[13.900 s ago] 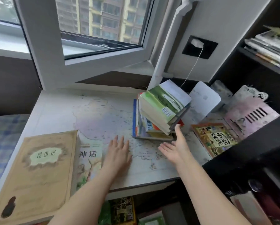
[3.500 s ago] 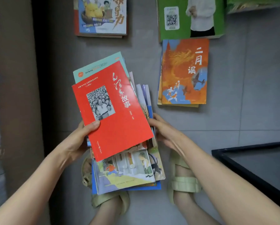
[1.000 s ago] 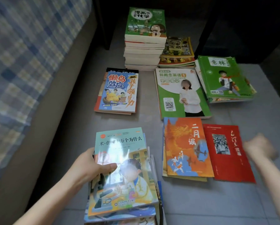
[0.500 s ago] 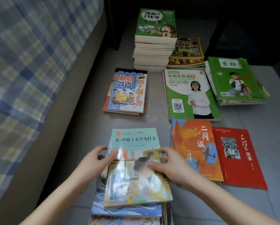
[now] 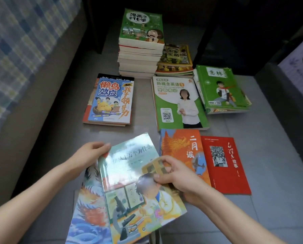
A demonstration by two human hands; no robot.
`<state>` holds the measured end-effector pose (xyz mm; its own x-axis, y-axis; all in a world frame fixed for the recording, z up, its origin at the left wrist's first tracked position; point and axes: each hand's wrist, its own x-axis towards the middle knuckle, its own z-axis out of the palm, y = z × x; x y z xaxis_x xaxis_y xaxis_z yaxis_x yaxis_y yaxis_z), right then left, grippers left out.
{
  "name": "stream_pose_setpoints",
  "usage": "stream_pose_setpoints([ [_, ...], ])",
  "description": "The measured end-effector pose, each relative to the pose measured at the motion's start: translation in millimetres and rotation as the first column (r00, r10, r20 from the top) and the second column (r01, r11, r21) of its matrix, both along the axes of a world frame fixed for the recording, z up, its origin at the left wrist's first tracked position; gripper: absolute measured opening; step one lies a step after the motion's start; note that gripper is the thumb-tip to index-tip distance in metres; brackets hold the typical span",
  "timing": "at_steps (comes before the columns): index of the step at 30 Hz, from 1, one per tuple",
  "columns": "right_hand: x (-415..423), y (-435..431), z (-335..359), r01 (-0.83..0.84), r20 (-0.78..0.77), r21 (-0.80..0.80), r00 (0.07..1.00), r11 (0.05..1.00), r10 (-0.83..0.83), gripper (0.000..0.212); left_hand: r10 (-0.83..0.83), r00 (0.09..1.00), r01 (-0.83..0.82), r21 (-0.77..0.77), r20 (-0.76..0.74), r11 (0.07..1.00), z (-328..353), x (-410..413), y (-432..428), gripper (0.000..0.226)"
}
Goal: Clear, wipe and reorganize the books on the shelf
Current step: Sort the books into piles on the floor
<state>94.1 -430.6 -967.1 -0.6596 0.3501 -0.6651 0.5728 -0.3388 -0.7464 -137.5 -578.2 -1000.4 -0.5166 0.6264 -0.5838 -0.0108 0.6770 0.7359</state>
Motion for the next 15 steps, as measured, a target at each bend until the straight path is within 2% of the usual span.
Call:
stream_pose_setpoints([
  [2,13.1,31.2,9.2,0.102,-0.078,-0.013,0.992,0.995,-0.103,0.038,0.025,1.000,-0.026,0.061,0.016,0.998,5.2,3.5,-3.3,0.054],
  [4,34.8,72.3,17.1,0.223,-0.155,0.027,0.964,0.974,-0.216,0.048,-0.010,0.999,0.013,0.086,-0.044,0.996,12.8,12.0,-4.8,0.049],
  [7,72.1,124.9,22.2,0.436,-0.190,0.087,0.890,0.896,-0.414,0.087,-0.099,0.960,0.109,0.024,-0.262,0.994,15.9,26.7,-11.2,0.034],
  [8,83.4,138.0,20.6,0.499,-0.182,0.108,0.860,0.860,-0.476,0.085,-0.129,0.945,0.138,0.008,-0.300,0.990,16.9,28.5,-13.8,0.030],
  [11,115.7,165.2,12.4,0.636,-0.144,0.130,0.771,0.761,-0.620,0.033,-0.166,0.947,0.166,-0.021,-0.274,0.986,19.3,21.5,-21.1,0.029],
  [13,139.2,178.1,1.7,0.671,-0.054,0.183,0.737,0.718,-0.674,0.030,-0.216,0.940,0.214,-0.038,-0.264,0.976,20.7,16.8,-23.0,0.031],
  [15,157.6,183.9,-8.2,0.651,0.047,0.253,0.730,0.715,-0.682,0.033,-0.279,0.914,0.271,-0.070,-0.294,0.960,21.9,14.6,-21.3,0.032],
])
